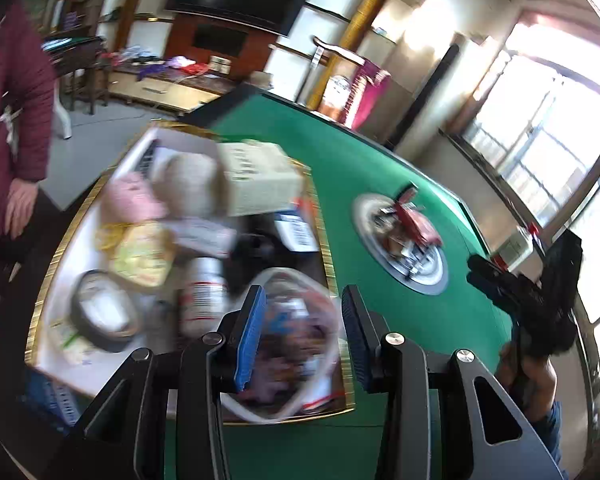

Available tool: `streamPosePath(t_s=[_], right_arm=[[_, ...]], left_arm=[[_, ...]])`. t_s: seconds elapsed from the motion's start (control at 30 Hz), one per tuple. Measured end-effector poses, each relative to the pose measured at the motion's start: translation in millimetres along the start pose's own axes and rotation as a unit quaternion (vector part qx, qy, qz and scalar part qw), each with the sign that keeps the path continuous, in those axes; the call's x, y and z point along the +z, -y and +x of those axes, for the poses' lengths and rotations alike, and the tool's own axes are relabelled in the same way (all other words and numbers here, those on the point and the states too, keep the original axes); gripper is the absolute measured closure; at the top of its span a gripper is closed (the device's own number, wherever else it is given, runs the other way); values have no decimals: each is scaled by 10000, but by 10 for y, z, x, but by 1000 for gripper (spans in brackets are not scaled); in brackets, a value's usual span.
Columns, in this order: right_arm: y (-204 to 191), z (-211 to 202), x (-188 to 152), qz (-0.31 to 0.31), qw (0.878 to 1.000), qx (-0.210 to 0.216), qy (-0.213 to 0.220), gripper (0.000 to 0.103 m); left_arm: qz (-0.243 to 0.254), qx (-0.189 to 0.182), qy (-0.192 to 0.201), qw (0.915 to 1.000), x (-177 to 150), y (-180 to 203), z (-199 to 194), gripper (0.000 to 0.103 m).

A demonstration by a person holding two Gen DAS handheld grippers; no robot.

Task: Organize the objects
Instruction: 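Move both open grippers back to the turntable pile, then grasp the white-and-blue ointment box with the left gripper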

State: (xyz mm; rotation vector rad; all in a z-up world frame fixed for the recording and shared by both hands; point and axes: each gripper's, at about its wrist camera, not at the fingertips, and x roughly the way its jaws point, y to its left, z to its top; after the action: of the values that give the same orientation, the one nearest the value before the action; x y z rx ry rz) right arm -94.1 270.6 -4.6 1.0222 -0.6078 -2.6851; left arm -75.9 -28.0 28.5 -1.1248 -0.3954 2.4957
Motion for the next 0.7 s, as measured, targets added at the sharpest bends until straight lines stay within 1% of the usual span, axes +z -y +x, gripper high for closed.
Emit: streamPosePath(t_s=[0.07, 0.13, 0.2, 0.23, 0.27, 0.33, 0.37, 0.47, 0.53, 0.63, 0.7], right_arm=[[300, -107, 74, 254, 9995, -158, 61, 21], [477, -190, 125, 364, 9987, -344, 123, 21], [672, -276, 149, 461, 9972, -534, 233, 21], [766, -311, 162, 567, 9963, -596, 228, 21], [835, -337, 174, 705, 9957, -571, 201, 21], [928, -403, 175, 1001, 9940, -368, 256, 21], [959, -427, 177, 1085, 9932, -313, 269, 21], [1015, -495, 187, 1329, 9902, -244, 347, 21], [1072, -525, 187, 1512, 9876, -195, 384, 21], [1144, -520, 198, 1721, 9845, -100, 338, 21], [1178, -532, 202, 1787, 9832, -95, 370, 21]], left_arm=[[292, -124, -195, 9993, 58, 323, 172, 69], [529, -134, -423, 9976, 107, 592, 346, 69], [837, -167, -652, 9942, 188, 937, 595, 69], [918, -92, -790, 9926, 241, 1082, 744, 69], [963, -70, -901, 9912, 290, 1194, 860, 69], [1038, -137, -1048, 9890, 416, 1369, 1074, 69], [1045, -64, -1105, 9883, 519, 1477, 1223, 69], [1106, -36, -1194, 9867, 725, 1691, 1554, 69], [1127, 83, -1180, 9866, 923, 1823, 1857, 69], [988, 78, -1285, 9867, 1117, 1877, 2290, 69], [872, 41, -1371, 9867, 1189, 1873, 2515, 69]])
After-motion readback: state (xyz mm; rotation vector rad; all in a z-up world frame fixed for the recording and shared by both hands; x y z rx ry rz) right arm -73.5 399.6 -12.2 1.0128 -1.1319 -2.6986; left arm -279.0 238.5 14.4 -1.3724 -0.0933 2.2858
